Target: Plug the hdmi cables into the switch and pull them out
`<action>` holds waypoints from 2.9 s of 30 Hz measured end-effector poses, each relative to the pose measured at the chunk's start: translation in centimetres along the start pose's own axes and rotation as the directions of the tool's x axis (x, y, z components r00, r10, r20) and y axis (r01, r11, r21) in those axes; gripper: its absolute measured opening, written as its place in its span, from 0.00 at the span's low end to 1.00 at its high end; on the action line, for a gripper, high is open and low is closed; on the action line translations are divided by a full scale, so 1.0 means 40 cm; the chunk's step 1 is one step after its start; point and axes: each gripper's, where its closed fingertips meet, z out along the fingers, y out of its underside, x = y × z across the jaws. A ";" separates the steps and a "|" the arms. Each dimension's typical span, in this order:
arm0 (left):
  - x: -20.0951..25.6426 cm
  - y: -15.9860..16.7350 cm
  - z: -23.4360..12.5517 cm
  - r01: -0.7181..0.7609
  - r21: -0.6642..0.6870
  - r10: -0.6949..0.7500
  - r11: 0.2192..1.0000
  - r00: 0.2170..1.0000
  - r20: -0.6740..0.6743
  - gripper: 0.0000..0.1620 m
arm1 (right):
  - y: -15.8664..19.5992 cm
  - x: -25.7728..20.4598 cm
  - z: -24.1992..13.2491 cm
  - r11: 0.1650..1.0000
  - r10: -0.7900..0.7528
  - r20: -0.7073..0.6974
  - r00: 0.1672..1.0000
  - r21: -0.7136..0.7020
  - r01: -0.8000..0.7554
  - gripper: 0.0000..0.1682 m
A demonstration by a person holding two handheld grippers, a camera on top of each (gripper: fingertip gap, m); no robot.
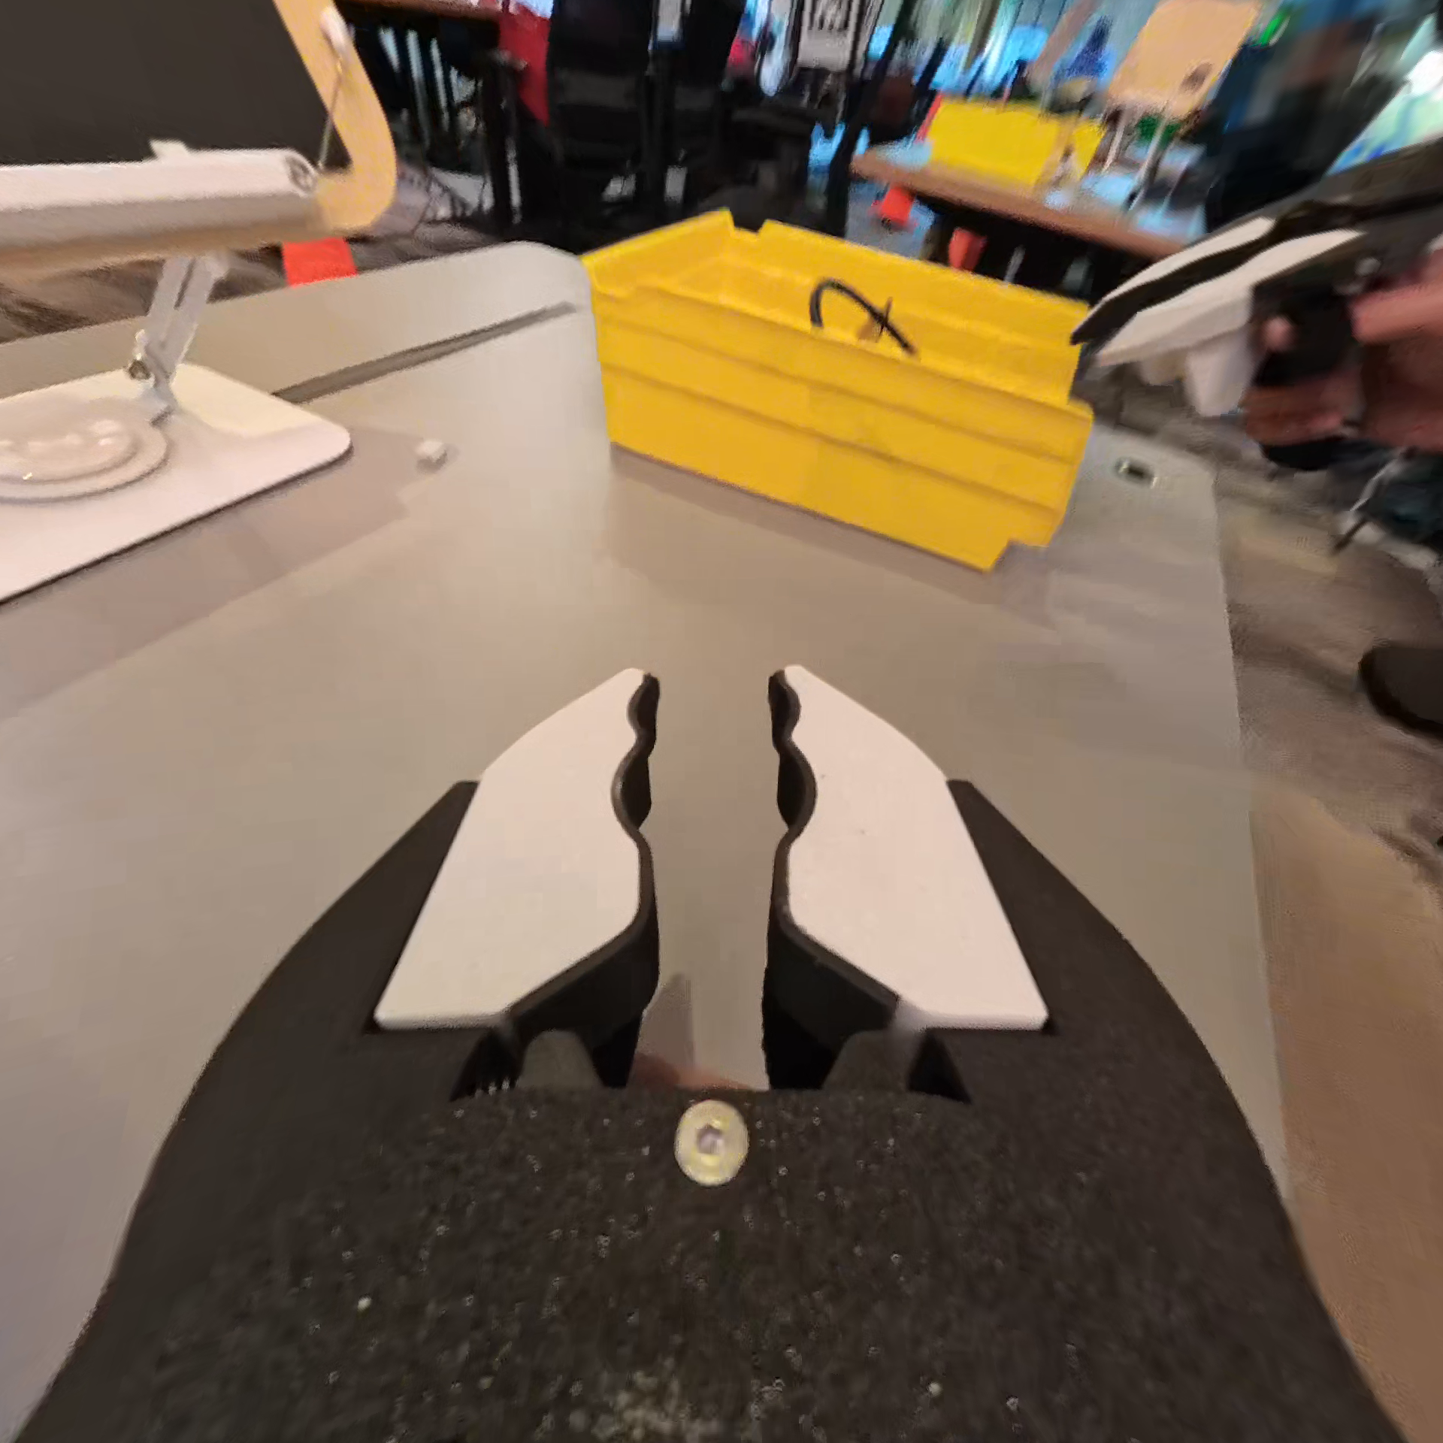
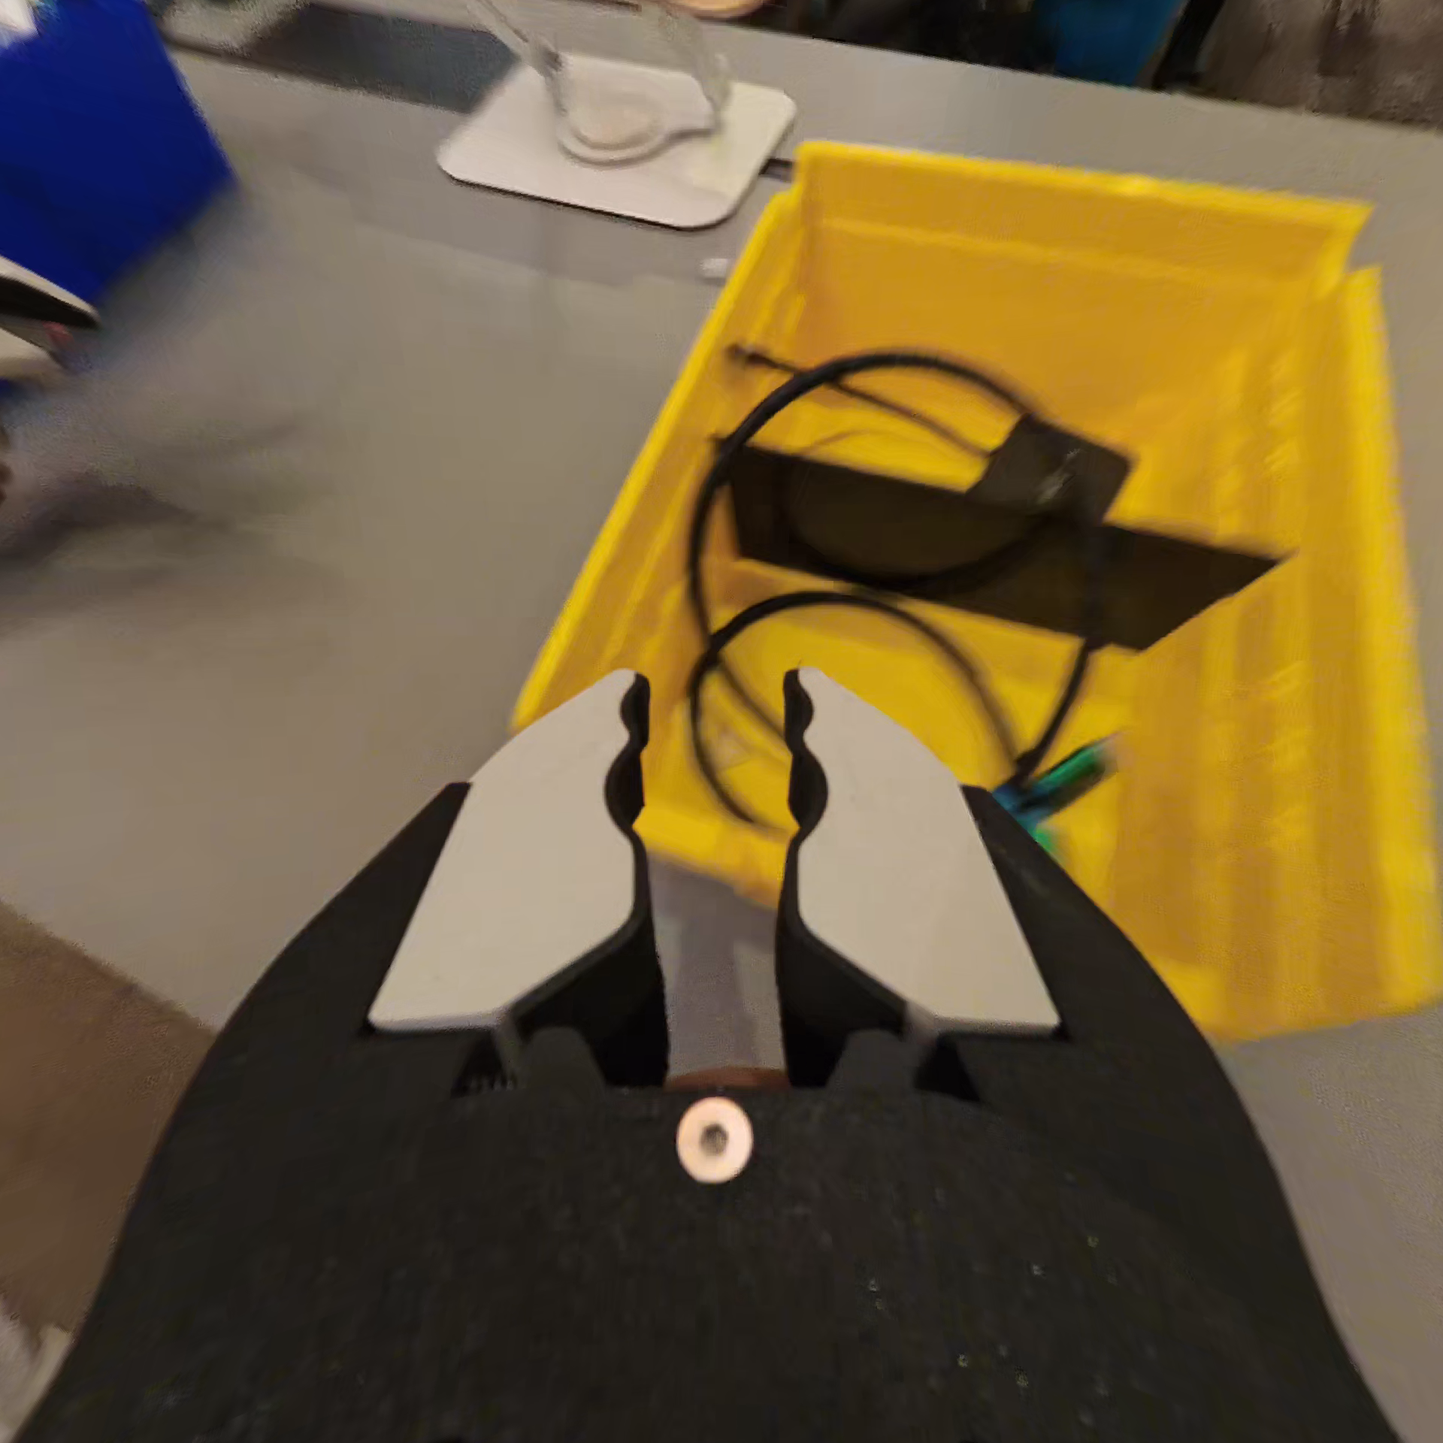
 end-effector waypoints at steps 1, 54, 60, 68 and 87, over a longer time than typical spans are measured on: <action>0.025 0.018 -0.030 -0.037 -0.038 0.038 0.999 0.999 0.032 0.17 | 0.045 -0.042 -0.007 0.998 0.035 0.018 0.999 0.044 -0.036 0.19; -0.742 -0.406 -0.674 -0.231 -0.725 0.746 0.649 0.381 0.547 0.18 | 0.100 -0.243 0.023 0.939 -0.183 0.071 0.981 0.307 0.153 0.16; -0.537 -0.732 -0.743 -0.400 -0.473 0.577 0.785 0.191 0.794 0.18 | 0.093 -0.300 0.002 0.919 -0.239 0.096 0.966 0.342 0.194 0.16; -0.229 -0.591 -0.407 -0.570 -0.251 0.492 0.783 0.319 0.810 0.18 | -0.030 -0.421 -0.013 0.865 -0.278 0.302 0.912 0.492 0.101 0.21; 0.148 -0.085 0.032 -0.364 -0.175 0.404 0.915 0.843 0.355 0.21 | -0.198 -0.570 0.107 0.766 -0.546 0.364 0.755 0.582 0.273 0.11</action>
